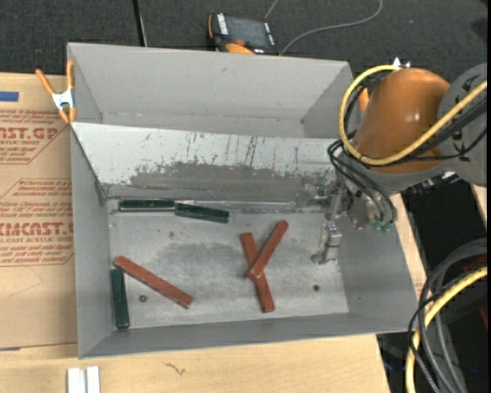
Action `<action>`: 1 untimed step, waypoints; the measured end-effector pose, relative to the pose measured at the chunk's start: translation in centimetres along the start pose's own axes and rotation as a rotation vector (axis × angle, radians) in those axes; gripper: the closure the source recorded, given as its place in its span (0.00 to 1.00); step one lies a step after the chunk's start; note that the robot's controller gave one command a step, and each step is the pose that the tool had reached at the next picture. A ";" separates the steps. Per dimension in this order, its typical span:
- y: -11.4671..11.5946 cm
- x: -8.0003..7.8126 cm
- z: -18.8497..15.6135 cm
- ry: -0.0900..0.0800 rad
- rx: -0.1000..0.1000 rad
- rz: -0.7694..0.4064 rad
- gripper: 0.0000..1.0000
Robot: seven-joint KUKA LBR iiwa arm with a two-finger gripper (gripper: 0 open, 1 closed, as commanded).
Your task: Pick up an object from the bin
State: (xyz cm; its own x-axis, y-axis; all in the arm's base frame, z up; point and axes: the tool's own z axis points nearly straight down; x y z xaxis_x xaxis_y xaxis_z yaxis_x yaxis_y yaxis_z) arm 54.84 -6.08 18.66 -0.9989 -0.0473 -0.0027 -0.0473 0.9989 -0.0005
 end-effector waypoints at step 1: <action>5.9 0.5 12.1 0.010 -0.003 0.028 0.00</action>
Offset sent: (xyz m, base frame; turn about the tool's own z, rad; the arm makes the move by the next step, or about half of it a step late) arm -0.0053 0.0555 -0.1166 0.0321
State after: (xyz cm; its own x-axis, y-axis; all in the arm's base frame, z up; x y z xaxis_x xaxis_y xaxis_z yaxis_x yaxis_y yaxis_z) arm 54.11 -0.22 6.57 -0.9998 -0.0194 0.0071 -0.0194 0.9998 0.0023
